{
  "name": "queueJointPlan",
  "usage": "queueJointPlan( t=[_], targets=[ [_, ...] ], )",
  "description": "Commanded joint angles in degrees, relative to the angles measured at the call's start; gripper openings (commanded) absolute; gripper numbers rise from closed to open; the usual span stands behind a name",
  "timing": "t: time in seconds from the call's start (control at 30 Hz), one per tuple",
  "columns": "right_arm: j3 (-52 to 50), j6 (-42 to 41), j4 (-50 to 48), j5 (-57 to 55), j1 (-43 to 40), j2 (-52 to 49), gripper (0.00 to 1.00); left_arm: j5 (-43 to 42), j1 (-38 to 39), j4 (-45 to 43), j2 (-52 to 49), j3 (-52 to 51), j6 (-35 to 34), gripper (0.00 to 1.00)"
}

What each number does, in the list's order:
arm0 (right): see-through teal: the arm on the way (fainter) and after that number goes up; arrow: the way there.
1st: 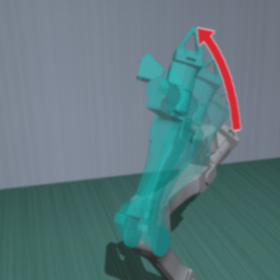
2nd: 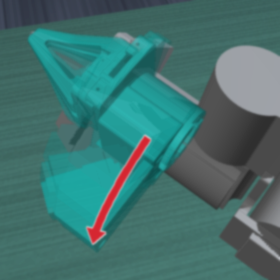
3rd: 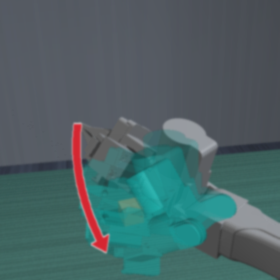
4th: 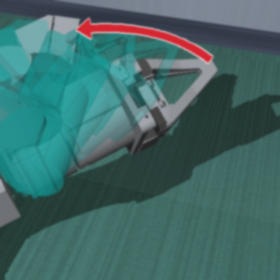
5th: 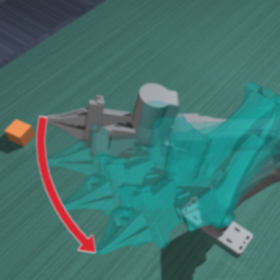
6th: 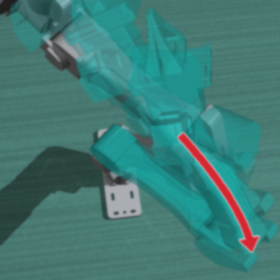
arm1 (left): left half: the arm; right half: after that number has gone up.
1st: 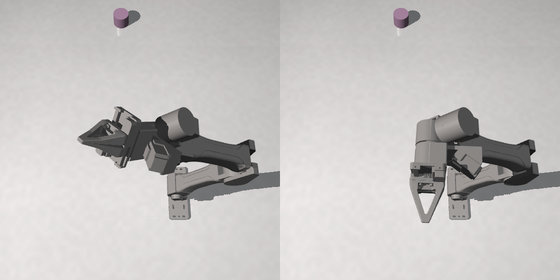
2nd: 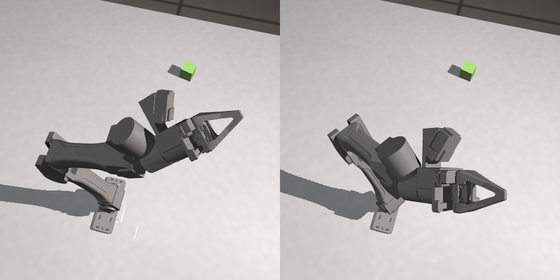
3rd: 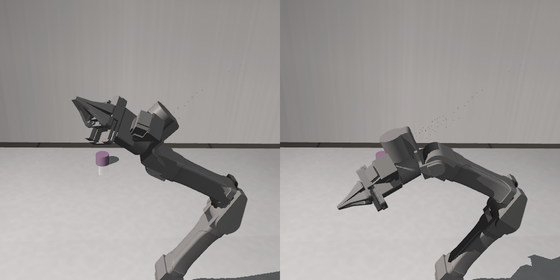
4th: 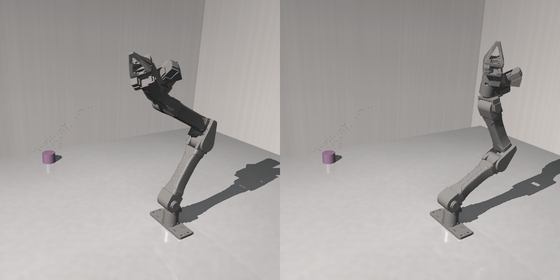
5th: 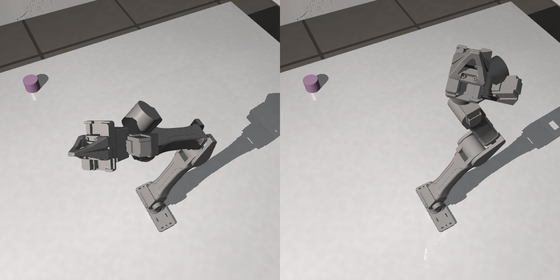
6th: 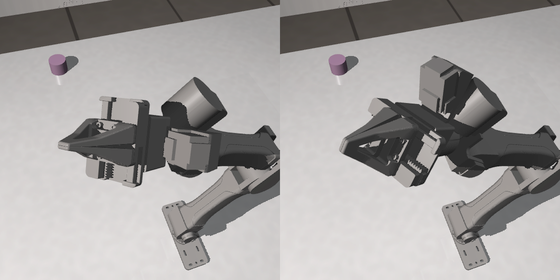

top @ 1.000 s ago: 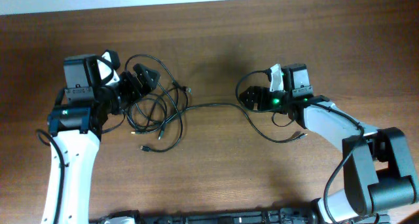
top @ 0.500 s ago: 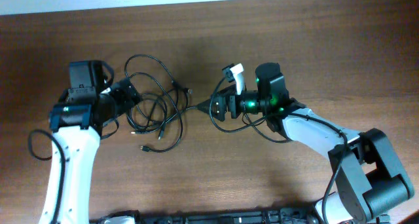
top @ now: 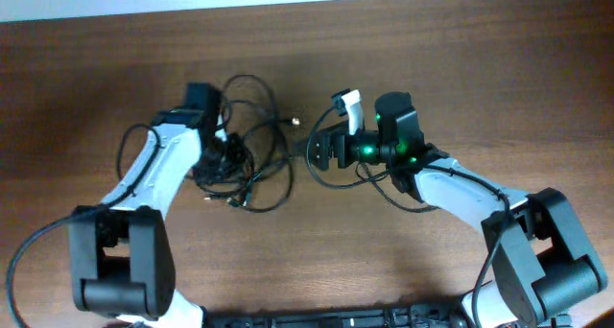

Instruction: Untangle cables

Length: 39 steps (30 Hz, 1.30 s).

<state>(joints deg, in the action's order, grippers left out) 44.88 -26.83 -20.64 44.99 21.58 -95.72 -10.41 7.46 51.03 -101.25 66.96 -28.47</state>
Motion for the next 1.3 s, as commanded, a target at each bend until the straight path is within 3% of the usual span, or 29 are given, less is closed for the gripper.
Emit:
queueJointPlan(
  t=[0.0,0.13,0.2,0.3,0.4,0.5,0.57,0.63,0.7,0.83,0.97,1.07,1.27],
  targets=[
    [0.5,0.9,4.5,4.9,-7.6,0.8,0.98,-2.9,8.0,1.2,6.7,10.7,5.5,0.0],
    [0.4,1.0,2.0,21.5,-13.8,0.8,0.98,-3.0,16.6,-1.0,14.3,14.9,7.8,0.0],
    [0.4,1.0,1.8,25.3,-13.8,0.8,0.98,-7.4,21.3,-6.3,18.1,14.9,15.3,0.0],
    [0.4,0.7,1.7,24.9,-13.7,0.8,0.98,-7.0,21.8,-7.1,21.4,14.9,22.9,0.0],
    [0.5,-5.6,1.7,6.6,-11.5,0.8,0.98,-5.3,18.5,-11.8,26.0,15.0,22.9,0.0],
    [0.4,-2.6,1.8,-8.6,-3.1,0.7,0.98,-5.2,17.4,-14.8,29.2,15.0,22.8,0.0],
    [0.4,-1.7,3.9,-30.2,5.2,0.6,0.98,-4.8,16.3,-15.6,30.0,15.0,22.8,0.0],
    [0.5,-2.0,4.0,-47.8,10.7,-1.4,0.99,-4.8,13.3,-18.0,31.7,15.0,21.5,0.0],
    [0.5,-2.6,7.2,-55.3,11.3,-2.1,0.98,0.9,10.0,-18.3,33.0,15.0,21.4,0.0],
    [0.4,-2.6,15.1,-54.1,7.2,-2.1,0.99,15.9,-2.9,-18.5,34.6,15.0,20.4,0.0],
    [0.4,-2.6,15.4,-53.6,7.2,-2.1,0.98,17.4,-19.6,-23.2,30.7,15.0,20.4,0.0],
    [0.4,-2.6,15.3,-53.6,7.2,-2.1,0.98,17.4,-25.6,-29.9,24.5,15.0,20.4,0.0],
    [0.4,-2.6,14.4,-53.6,7.2,-2.1,0.98,19.5,-35.2,-58.9,0.2,15.0,20.2,0.0]
  ],
)
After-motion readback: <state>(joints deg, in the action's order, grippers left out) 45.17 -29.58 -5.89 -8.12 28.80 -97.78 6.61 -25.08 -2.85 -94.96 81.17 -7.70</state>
